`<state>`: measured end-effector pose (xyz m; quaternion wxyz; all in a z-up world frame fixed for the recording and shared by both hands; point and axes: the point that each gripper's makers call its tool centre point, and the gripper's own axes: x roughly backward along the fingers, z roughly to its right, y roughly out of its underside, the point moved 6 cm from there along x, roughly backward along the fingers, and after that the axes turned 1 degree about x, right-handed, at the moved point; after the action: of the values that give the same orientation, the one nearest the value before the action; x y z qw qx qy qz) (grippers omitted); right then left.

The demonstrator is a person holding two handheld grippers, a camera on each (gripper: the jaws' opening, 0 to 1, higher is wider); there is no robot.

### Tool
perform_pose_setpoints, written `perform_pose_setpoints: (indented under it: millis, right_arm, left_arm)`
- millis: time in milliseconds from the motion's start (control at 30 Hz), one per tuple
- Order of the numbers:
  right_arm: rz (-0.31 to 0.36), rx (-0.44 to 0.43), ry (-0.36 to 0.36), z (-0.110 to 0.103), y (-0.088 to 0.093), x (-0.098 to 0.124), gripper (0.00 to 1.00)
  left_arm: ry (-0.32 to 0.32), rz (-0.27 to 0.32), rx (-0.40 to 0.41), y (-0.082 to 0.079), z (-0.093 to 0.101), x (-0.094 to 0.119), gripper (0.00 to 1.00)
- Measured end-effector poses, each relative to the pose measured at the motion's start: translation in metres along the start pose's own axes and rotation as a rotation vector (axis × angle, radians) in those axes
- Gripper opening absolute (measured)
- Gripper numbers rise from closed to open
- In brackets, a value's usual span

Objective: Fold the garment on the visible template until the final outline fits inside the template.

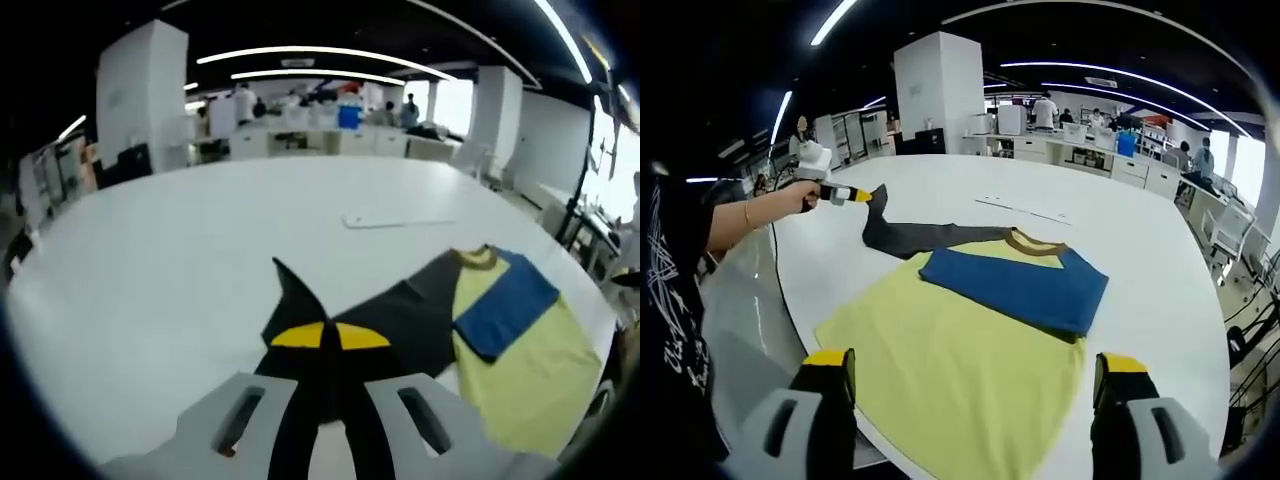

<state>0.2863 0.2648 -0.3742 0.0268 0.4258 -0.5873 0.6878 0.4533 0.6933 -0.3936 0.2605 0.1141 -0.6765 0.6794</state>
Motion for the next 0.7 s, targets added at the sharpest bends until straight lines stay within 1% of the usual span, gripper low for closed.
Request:
perform_pose_setpoints:
  millis: [233, 533, 700]
  right_arm:
    - [0.007, -0.003, -0.002, 0.0, 0.001, 0.001, 0.99]
    - [0.004, 0.005, -0.007, -0.002, 0.004, 0.002, 0.99]
    - [0.002, 0.002, -0.008, -0.002, 0.006, 0.002, 0.99]
  left_arm:
    - [0.037, 0.005, -0.015, -0.006, 0.02, -0.004, 0.0]
    - [0.094, 0.035, -0.031, -0.021, 0.052, -0.012, 0.0]
    - [0.129, 0.05, -0.042, -0.027, 0.069, -0.015, 0.0]
